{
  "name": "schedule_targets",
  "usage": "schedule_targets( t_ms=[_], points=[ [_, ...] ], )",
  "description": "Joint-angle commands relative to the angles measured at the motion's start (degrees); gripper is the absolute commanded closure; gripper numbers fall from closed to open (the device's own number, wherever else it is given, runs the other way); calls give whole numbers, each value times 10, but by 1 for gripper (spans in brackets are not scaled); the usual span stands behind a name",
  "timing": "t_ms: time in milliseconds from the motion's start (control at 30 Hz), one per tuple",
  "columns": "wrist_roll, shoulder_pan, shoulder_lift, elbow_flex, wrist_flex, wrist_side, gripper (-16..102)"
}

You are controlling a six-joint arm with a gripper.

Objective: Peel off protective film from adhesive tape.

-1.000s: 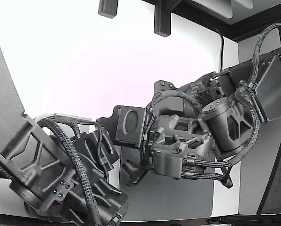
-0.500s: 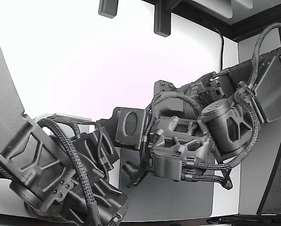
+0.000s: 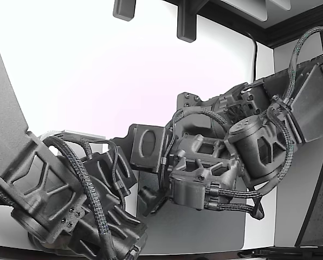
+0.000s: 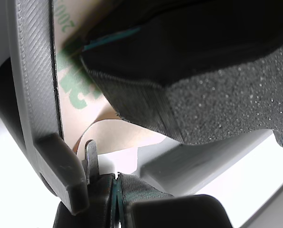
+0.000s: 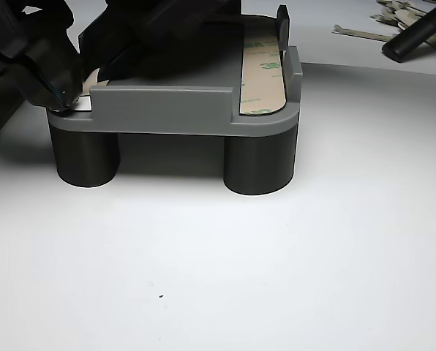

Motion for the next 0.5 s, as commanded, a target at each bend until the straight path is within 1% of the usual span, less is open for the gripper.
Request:
schedule_targets(
  t_ms=[0, 200, 467],
  points=[
    [-1, -4, 6, -18, -7, 4, 97],
    [-7, -4, 3, -18, -15, 8, 97],
    [2, -4, 8, -15, -7, 4, 97]
  ],
)
